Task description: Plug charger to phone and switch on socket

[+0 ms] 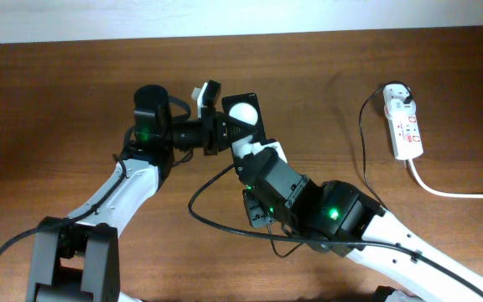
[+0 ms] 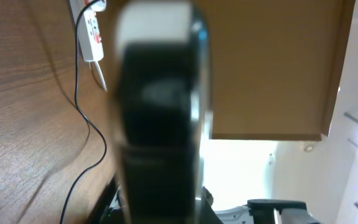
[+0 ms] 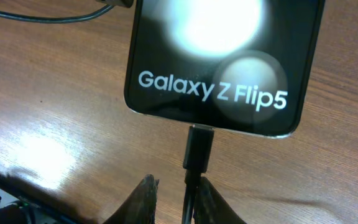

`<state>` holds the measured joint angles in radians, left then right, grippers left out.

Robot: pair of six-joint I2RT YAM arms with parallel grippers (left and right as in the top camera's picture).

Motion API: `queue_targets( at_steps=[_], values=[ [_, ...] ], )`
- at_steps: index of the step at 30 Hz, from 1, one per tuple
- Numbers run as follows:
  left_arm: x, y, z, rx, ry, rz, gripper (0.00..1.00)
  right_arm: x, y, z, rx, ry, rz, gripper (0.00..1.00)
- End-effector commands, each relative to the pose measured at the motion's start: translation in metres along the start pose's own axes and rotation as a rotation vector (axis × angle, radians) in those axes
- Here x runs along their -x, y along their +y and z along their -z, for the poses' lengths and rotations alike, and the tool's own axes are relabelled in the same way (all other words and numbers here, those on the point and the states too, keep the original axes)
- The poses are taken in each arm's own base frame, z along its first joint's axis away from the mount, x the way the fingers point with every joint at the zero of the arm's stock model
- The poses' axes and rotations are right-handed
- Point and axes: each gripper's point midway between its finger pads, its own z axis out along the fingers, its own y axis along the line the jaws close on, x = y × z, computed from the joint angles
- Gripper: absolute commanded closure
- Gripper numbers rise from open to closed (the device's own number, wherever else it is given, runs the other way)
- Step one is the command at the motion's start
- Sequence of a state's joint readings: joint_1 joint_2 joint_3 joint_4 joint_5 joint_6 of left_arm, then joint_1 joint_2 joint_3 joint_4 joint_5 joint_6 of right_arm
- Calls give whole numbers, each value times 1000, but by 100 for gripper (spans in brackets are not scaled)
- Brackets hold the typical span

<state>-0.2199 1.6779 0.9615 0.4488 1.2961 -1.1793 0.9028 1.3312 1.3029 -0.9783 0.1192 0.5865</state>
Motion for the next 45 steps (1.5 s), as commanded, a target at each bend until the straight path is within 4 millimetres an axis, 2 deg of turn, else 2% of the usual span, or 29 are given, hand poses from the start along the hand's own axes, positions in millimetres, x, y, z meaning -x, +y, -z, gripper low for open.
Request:
queue_targets(
  at_steps=[1, 6, 9, 17, 22, 25, 29, 31, 32, 33, 36, 39, 42, 45],
  values=[
    [8, -1, 0, 10, -39, 25, 100, 0, 2, -9, 4, 22, -9, 84],
    [8, -1, 0, 10, -37, 1, 100, -1, 3, -12, 0, 31, -9, 92],
    [2, -4, 0, -4, -2, -22, 100, 5, 4, -12, 4, 4, -11, 96],
    [-14, -9, -6, -33, 76, -79, 100, 30, 8, -9, 4, -105, -13, 96],
    [-27, -6, -8, -50, 125, -113, 100, 51, 16, 8, 35, -164, -6, 96],
    [-31, -5, -8, -56, 143, -97, 100, 46, 13, 7, 23, -144, -3, 95],
    [-30, -6, -8, -55, 141, -89, 100, 39, 15, 12, 47, -116, 1, 67],
    [-25, -5, -8, -44, 113, -98, 100, 28, 6, 30, 42, -103, 3, 51],
    [-21, -3, -9, -34, 90, -99, 100, 24, 2, 37, 39, -100, 3, 48],
    [-13, 0, -11, -11, 43, -100, 100, 15, -7, 55, 37, -97, 4, 36],
    [-3, 2, -21, 24, -29, -171, 100, -2, -23, 94, 52, -127, 0, 22],
    [13, 10, -37, 103, -149, -279, 100, -20, -40, 134, 86, -185, -9, 1],
    [19, 31, -42, 223, -204, -301, 100, -38, -56, 154, 89, -199, -11, 1],
    [31, 40, -38, 383, -183, -353, 100, -46, -62, 159, 86, -194, -10, 1]
  ],
)
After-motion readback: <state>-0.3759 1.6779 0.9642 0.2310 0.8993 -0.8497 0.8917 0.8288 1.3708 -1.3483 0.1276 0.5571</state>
